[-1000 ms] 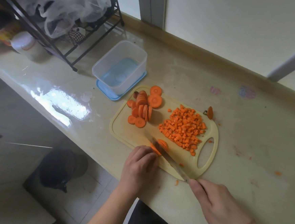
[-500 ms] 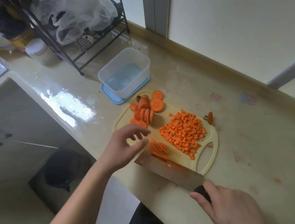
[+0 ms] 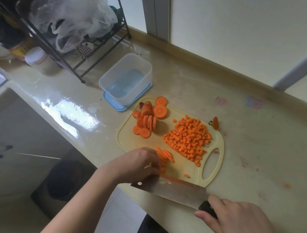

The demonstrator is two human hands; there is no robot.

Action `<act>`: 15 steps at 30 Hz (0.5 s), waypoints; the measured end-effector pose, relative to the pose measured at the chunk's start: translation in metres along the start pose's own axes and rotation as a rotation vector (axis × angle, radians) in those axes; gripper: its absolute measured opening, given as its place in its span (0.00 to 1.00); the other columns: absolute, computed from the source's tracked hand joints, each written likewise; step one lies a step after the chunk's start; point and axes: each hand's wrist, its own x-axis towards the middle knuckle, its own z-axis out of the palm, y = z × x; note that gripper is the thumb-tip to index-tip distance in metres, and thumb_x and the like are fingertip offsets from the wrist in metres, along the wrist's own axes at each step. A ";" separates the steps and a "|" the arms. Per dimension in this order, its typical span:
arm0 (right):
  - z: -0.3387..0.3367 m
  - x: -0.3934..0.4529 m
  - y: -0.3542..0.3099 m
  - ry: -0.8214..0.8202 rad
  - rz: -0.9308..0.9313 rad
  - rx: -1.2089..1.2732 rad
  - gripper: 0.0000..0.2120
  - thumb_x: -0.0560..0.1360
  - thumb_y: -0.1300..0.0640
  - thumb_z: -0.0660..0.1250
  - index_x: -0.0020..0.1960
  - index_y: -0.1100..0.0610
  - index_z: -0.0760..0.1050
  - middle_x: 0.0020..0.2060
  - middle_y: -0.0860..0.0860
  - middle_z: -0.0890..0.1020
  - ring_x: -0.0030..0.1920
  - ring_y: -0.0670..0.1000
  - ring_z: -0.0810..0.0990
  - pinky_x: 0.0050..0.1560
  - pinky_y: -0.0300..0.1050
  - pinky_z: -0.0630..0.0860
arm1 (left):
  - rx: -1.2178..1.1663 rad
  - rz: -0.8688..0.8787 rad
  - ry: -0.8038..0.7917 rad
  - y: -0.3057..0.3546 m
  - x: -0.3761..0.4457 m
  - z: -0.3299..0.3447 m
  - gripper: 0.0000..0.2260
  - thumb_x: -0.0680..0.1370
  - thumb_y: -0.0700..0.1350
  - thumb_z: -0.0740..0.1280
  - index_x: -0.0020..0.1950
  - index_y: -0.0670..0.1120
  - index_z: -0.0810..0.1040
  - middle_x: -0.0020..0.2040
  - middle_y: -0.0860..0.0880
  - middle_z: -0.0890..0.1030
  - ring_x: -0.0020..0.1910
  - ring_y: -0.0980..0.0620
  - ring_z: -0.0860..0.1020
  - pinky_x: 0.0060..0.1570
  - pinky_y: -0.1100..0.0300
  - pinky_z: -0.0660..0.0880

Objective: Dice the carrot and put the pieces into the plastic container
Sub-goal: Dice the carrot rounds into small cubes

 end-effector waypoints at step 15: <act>-0.009 -0.031 0.035 -0.146 0.348 0.152 0.29 0.76 0.30 0.44 0.36 0.46 0.75 0.20 0.42 0.74 0.20 0.50 0.76 0.17 0.43 0.67 | 0.043 -0.048 0.648 -0.035 -0.022 0.060 0.12 0.78 0.53 0.68 0.51 0.47 0.84 0.47 0.52 0.81 0.45 0.51 0.77 0.46 0.58 0.75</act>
